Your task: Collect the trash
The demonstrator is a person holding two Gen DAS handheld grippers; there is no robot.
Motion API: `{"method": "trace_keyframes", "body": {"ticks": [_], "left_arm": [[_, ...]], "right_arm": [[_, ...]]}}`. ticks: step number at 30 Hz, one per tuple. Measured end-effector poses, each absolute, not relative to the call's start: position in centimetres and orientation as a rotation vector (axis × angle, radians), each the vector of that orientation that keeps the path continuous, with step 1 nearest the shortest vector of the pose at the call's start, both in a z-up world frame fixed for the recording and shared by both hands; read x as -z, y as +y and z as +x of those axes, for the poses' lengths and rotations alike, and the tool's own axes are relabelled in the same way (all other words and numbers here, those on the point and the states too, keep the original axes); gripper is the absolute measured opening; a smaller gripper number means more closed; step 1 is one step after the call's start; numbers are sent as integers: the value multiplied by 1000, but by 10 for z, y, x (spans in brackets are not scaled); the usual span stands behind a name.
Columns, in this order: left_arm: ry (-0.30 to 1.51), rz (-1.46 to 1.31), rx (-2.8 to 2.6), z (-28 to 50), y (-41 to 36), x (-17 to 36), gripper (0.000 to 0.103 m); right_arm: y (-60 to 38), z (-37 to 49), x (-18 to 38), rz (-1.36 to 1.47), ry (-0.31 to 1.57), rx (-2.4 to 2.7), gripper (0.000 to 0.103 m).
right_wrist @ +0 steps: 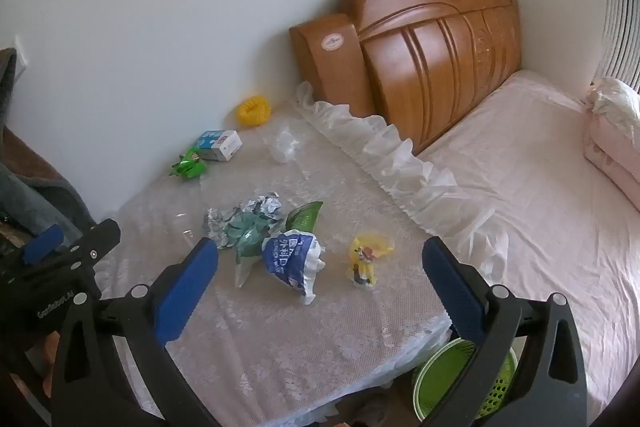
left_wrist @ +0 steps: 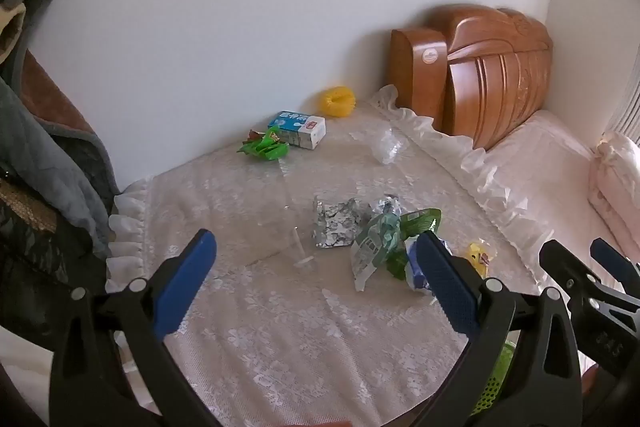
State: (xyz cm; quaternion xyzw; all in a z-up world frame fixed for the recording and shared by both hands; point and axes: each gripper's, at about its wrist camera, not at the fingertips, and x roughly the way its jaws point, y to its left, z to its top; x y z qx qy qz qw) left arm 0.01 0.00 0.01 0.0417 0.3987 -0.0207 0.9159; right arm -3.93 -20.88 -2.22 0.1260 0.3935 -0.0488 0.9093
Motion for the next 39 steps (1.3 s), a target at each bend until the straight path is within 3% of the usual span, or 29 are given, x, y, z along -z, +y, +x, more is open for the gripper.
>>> {"method": "trace_keyframes", "body": {"ticks": [39], "left_arm": [[859, 60, 74, 2, -1, 7, 95]], "right_arm": [[-203, -38, 28, 264, 847, 120, 101]]}}
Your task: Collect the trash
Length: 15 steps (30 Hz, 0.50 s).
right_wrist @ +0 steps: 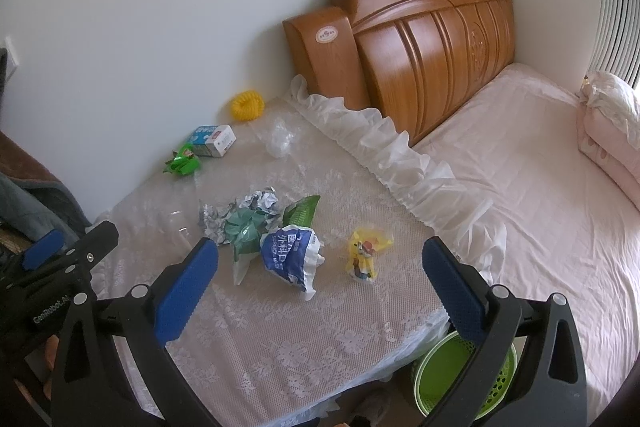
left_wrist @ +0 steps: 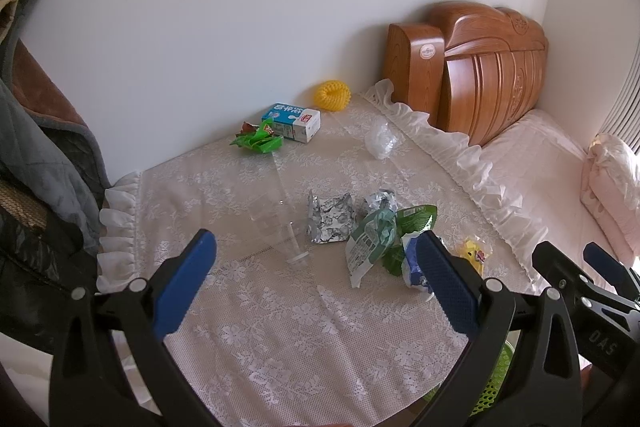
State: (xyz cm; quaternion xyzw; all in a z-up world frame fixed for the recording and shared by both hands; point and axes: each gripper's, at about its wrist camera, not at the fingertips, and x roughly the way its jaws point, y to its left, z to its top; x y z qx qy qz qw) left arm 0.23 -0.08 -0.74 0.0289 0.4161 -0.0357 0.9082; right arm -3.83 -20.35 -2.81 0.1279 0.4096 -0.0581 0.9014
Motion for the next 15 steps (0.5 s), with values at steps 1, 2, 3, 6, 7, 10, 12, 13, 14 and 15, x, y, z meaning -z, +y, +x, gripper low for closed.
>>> {"method": "trace_keyframes", "body": {"ticks": [1, 2, 3, 6, 7, 10, 12, 13, 14, 15], "left_arm": [[859, 58, 74, 2, -1, 8, 95], [858, 58, 74, 2, -1, 7, 95], [857, 60, 74, 2, 0, 5, 95], [858, 61, 73, 3, 1, 7, 95], [858, 60, 72, 3, 1, 8, 95], [857, 62, 72, 3, 1, 7, 95], [858, 62, 72, 3, 1, 8, 95], [858, 61, 72, 3, 2, 7, 95], [858, 60, 72, 3, 2, 7, 95], [858, 60, 72, 3, 2, 8, 95]], "right_arm": [[-204, -38, 28, 265, 847, 121, 101], [-204, -38, 28, 265, 847, 121, 101], [-204, -38, 28, 266, 848, 120, 101], [-204, -38, 29, 267, 849, 120, 101], [-204, -38, 29, 267, 849, 119, 101], [-203, -38, 29, 266, 850, 118, 101], [-203, -38, 30, 265, 852, 118, 101], [-204, -39, 30, 266, 852, 118, 101], [-202, -38, 30, 264, 854, 118, 101], [-203, -38, 31, 264, 854, 118, 101]]}}
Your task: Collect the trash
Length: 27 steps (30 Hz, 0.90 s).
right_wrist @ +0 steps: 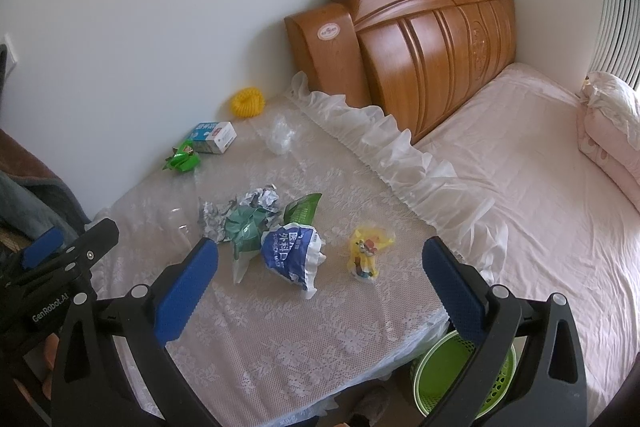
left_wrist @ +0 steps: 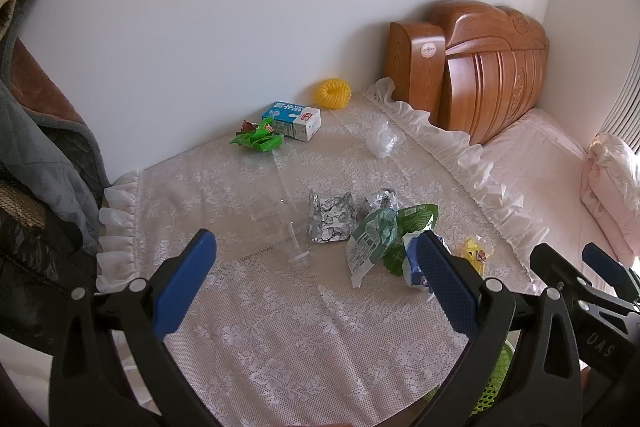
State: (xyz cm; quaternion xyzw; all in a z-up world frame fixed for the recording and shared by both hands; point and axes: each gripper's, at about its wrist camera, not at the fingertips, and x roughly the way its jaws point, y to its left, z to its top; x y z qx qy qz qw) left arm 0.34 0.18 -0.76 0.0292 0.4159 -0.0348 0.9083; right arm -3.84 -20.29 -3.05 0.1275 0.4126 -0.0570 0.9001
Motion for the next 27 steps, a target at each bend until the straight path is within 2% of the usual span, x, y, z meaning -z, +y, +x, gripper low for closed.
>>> {"method": "trace_keyframes", "body": {"ticks": [27], "left_arm": [[865, 55, 69, 3, 3, 12, 95]], "right_arm": [[-198, -34, 29, 258, 864, 119, 101]]}}
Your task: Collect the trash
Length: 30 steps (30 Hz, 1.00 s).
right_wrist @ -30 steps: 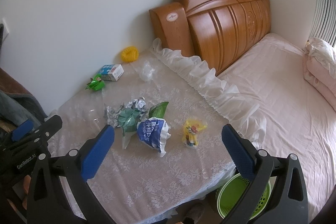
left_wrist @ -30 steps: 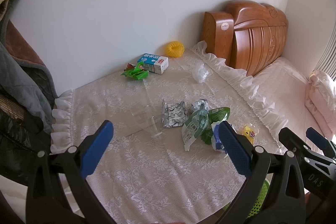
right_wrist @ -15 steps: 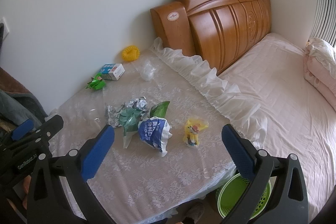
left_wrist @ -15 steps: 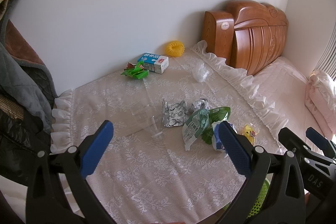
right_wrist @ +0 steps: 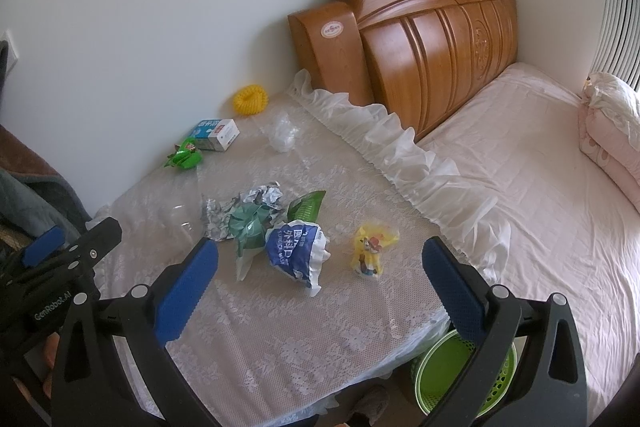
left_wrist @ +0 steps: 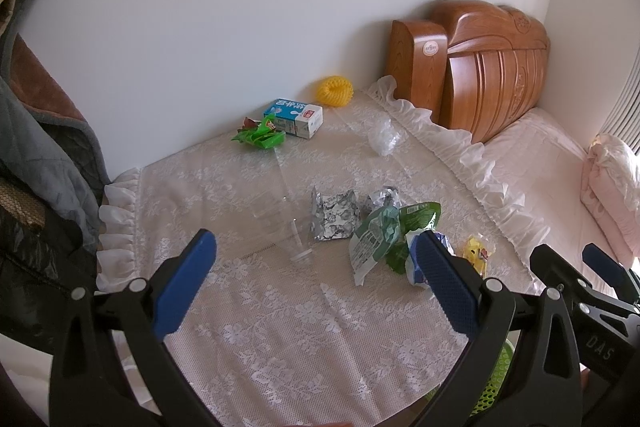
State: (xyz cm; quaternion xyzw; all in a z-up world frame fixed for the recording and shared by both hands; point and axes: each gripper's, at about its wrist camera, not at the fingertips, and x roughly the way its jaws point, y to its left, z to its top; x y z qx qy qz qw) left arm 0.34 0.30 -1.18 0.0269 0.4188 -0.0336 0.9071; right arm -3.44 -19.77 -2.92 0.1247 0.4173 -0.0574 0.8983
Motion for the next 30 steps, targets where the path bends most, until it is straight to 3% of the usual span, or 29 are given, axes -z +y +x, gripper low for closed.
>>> {"method": "trace_keyframes", "body": {"ticks": [18, 30], "left_arm": [[875, 26, 76, 7, 13, 16, 95], [1015, -35, 62, 15, 62, 92, 95]], "right_arm": [[-195, -35, 35, 251, 867, 119, 101], [-196, -34, 94, 276, 944, 102, 101]]}}
